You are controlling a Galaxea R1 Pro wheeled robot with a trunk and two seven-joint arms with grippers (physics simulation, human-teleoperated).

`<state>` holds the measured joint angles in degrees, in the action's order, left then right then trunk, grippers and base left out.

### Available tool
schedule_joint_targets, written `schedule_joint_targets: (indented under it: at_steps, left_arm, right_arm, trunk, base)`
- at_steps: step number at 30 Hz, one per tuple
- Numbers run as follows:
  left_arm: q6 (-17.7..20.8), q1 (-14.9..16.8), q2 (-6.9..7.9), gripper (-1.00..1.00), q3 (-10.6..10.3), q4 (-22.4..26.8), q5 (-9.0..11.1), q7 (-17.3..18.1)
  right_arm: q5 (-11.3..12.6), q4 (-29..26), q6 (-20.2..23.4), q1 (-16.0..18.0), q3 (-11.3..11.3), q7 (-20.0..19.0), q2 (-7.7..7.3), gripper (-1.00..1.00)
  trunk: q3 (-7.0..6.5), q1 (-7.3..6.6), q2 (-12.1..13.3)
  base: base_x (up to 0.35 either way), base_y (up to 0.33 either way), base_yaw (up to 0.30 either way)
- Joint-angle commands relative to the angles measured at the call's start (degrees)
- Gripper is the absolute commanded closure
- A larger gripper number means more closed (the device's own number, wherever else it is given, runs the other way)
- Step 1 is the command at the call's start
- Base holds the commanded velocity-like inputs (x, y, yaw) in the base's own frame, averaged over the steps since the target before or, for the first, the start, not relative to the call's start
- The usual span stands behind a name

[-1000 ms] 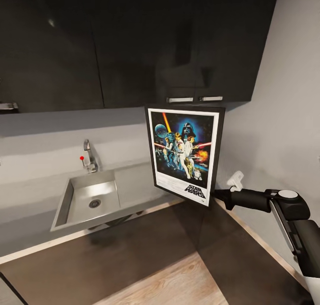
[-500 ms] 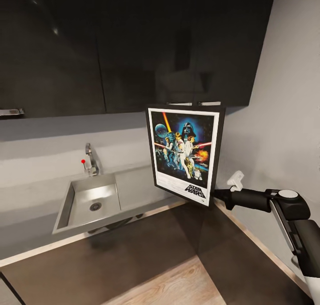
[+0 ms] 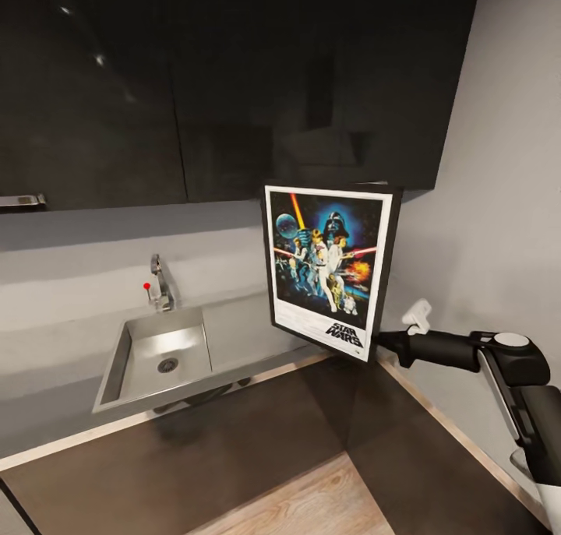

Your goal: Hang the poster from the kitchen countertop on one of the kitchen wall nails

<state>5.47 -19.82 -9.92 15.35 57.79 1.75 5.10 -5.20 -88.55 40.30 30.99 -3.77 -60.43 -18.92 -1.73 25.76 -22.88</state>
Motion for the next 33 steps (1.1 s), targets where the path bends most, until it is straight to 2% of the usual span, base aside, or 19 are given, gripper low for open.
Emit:
schedule_joint_targets:
  at_steps: [1,4,5,7,8,11,14,25,33]
  left_arm:
    - [0.4,0.0,-0.07,-1.00,0.2,0.1,0.2,0.4]
    - [0.4,0.0,-0.07,-1.00,0.2,0.1,0.2,0.4]
    - [0.4,0.0,-0.07,-1.00,0.2,0.1,0.2,0.4]
    - [0.4,0.0,-0.07,-1.00,0.2,0.1,0.2,0.4]
    - [0.4,0.0,-0.07,-1.00,0.2,0.1,0.2,0.4]
    - [0.4,0.0,-0.07,-1.00,0.2,0.1,0.2,0.4]
    - [0.4,0.0,-0.07,-1.00,0.2,0.0,0.2,0.4]
    - [0.0,0.0,-0.07,-1.00,0.5,0.2,0.2,0.4]
    - [-0.2,0.0,-0.07,-1.00,0.8,0.1,0.1,0.6]
  right_arm:
    - [-0.4,0.0,0.3,0.0,-0.8,-0.7,0.05,1.00]
    - [-0.2,0.0,0.3,0.0,-1.6,-0.8,0.08,1.00]
    - [0.6,0.0,0.4,0.0,-2.4,-0.8,0.09,1.00]
    - [3.2,0.0,1.8,0.0,-3.8,-0.9,0.07,1.00]
    - [6.7,0.0,5.2,0.0,-4.5,-0.9,0.04,1.00]
    - [9.6,0.0,9.1,0.0,-5.1,-0.9,0.00,1.00]
    - [10.9,0.0,10.6,0.0,-5.4,-0.9,-0.01,1.00]
    - [11.6,0.0,11.2,0.0,-4.9,-0.5,0.02,1.00]
    - [9.1,0.0,11.2,0.0,-4.5,-0.2,0.02,1.00]
  trunk:
    - [0.01,0.03,0.0]
    - [0.00,0.03,0.0]
    - [0.00,0.03,0.0]
    - [0.00,0.03,0.0]
    - [0.00,0.03,0.0]
    - [0.00,0.03,0.0]
    - [-0.03,0.03,0.0]
    - [-0.32,0.03,0.0]
    - [-0.52,0.03,0.0]
  base:
    - [0.000,0.000,0.000]
    - [0.000,0.000,0.000]
    - [0.000,0.000,0.000]
    - [0.000,0.000,0.000]
    - [0.000,0.000,0.000]
    - [0.000,0.000,0.000]
    - [0.000,0.000,0.043]
    - [0.000,0.000,0.240]
    - [0.000,0.000,0.283]
